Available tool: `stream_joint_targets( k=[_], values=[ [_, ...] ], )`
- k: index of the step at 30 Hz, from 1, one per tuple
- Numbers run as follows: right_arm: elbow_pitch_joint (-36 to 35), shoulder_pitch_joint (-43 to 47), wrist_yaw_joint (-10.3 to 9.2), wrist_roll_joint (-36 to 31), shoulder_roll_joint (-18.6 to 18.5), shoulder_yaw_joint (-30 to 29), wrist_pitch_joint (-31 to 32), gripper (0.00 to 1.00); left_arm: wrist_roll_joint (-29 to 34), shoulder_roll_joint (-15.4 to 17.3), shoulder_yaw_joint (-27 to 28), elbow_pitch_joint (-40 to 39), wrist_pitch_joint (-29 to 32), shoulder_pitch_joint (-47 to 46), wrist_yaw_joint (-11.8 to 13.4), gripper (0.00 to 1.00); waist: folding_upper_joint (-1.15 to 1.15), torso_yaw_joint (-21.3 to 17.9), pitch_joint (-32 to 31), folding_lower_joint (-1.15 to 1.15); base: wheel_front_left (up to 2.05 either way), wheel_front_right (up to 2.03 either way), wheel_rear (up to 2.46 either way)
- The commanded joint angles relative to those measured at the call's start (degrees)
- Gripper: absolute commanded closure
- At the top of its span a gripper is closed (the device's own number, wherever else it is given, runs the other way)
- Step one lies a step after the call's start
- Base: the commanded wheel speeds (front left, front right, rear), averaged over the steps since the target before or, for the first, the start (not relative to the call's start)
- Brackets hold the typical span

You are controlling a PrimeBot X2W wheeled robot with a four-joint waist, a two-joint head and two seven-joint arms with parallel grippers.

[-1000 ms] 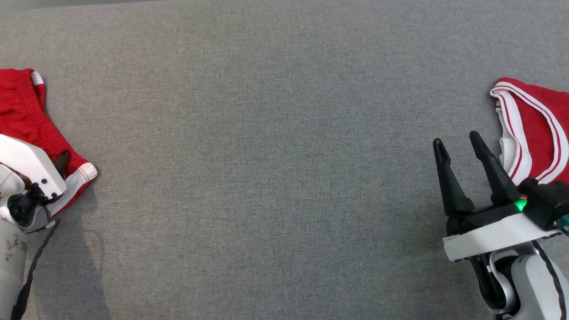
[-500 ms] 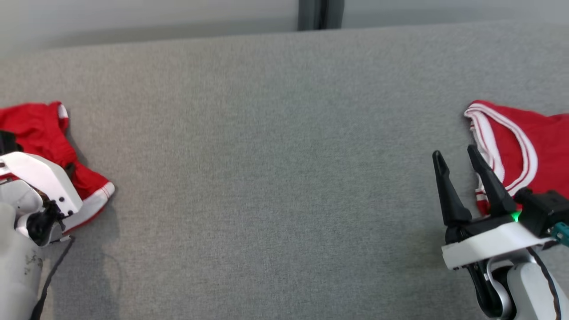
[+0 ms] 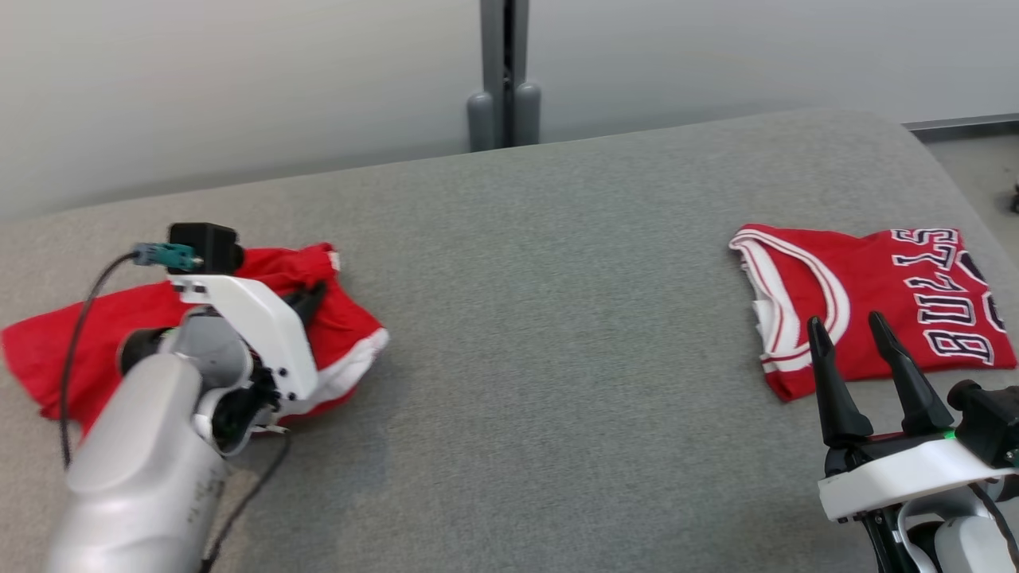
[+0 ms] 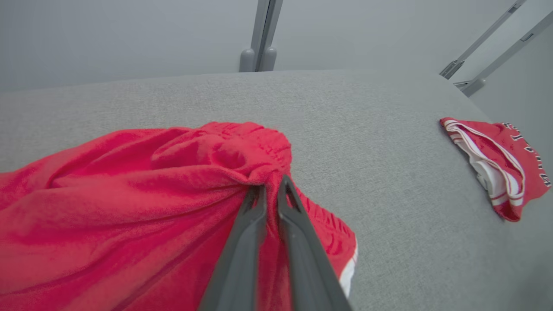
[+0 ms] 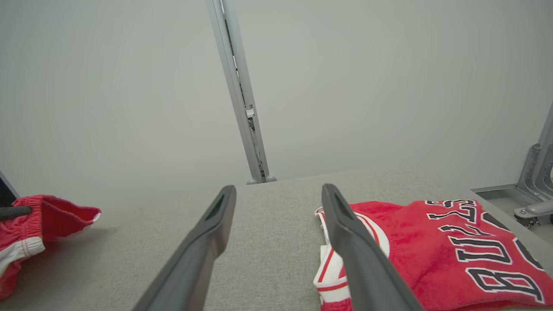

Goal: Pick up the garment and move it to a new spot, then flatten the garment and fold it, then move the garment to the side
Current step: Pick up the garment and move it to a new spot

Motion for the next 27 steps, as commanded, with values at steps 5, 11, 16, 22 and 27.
stream_joint_targets(
  k=[5, 11, 16, 22, 27],
  values=[
    [-1.5, 1.5, -0.01, -0.4, -0.4, -0.9, 1.3, 0.0, -0.8, -4.0, -2.3, -8.2, 1.5, 4.3, 1.1, 1.0, 0.0, -5.2, -1.8, 0.0, 0.0, 0.0, 0.0],
    [-2.1, 1.6, 0.0, -0.5, -0.4, -1.0, 1.9, 0.0, -1.0, -8.3, -4.4, -10.4, 1.1, 5.8, 2.1, 1.0, 0.0, -8.3, -1.5, 0.0, 0.0, 0.0, 0.0],
    [-2.3, 0.9, -0.01, -0.2, -0.4, -0.5, 1.9, 0.0, -1.3, -11.0, -6.8, -10.4, 0.5, 4.9, 2.5, 1.0, 0.0, -10.6, -0.8, 0.0, 0.0, 0.0, 0.0],
    [-0.8, 0.1, 0.0, 0.2, 0.1, 0.2, 0.9, 0.0, -3.2, -12.3, -9.7, -8.3, -1.6, 3.3, 2.9, 0.0, 0.0, -11.4, -0.3, 0.0, 0.0, 0.0, 0.0],
    [0.0, -0.1, -0.01, 0.5, -0.1, 0.1, 0.4, 0.0, -5.0, -12.5, -12.7, -7.9, -5.3, 2.7, 2.2, 0.0, 0.0, -10.1, -1.1, 0.0, 0.0, 0.0, 0.0]
  ],
)
